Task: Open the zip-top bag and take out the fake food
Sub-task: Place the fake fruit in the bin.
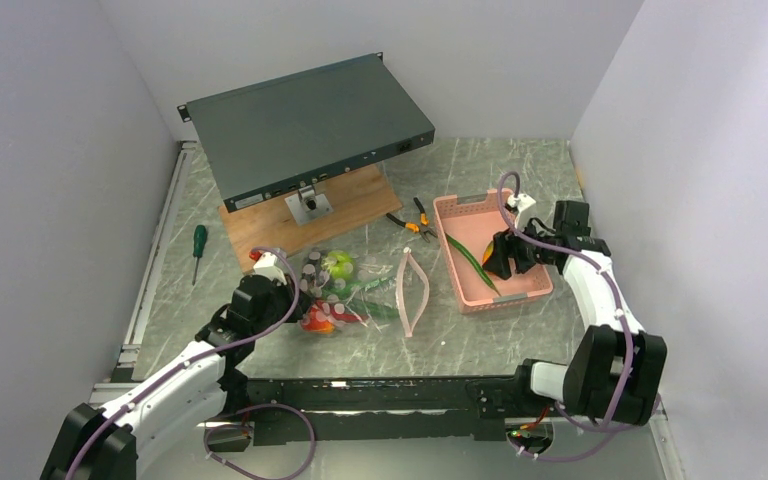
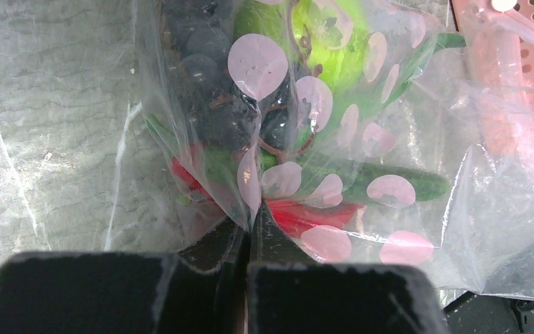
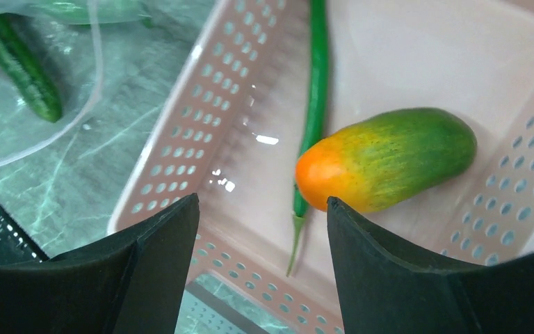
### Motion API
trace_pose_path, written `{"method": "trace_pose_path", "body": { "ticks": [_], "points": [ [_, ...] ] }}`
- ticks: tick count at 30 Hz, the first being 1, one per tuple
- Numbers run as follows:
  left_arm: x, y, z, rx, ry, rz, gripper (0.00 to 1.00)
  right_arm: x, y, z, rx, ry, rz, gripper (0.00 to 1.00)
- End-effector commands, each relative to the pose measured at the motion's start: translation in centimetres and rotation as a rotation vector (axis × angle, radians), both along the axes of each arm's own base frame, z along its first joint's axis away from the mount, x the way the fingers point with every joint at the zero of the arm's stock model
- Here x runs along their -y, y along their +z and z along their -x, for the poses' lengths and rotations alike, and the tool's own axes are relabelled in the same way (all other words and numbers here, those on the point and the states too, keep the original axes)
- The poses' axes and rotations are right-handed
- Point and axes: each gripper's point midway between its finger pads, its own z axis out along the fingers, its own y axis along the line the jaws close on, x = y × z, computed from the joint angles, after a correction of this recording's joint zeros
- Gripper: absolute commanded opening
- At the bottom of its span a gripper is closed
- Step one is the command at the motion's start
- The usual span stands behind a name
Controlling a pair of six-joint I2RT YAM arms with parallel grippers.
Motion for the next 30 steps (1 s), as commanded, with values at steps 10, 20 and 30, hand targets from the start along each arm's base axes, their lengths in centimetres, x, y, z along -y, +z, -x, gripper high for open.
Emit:
{"method": "trace_pose_path", "body": {
  "ticks": [10,20,30],
  "points": [
    [0.4,-0.8,1.1,-0.035,-0.032,0.016,0.03,-9.4,5.5,6.5,0.391,0.632,-0.128,0.66],
    [0.5,-1.1,1.3,-0.05,-0.036,0.026,0.03,-15.0,3.8,8.5,0.334,0.876,-0.18,0.6],
    [0.9,-0.9,1.2,-0.056,-0.042,0.043,0.03,-18.4,0.4,7.7,0.251,0.952,-0.085,0.47]
  ]
}}
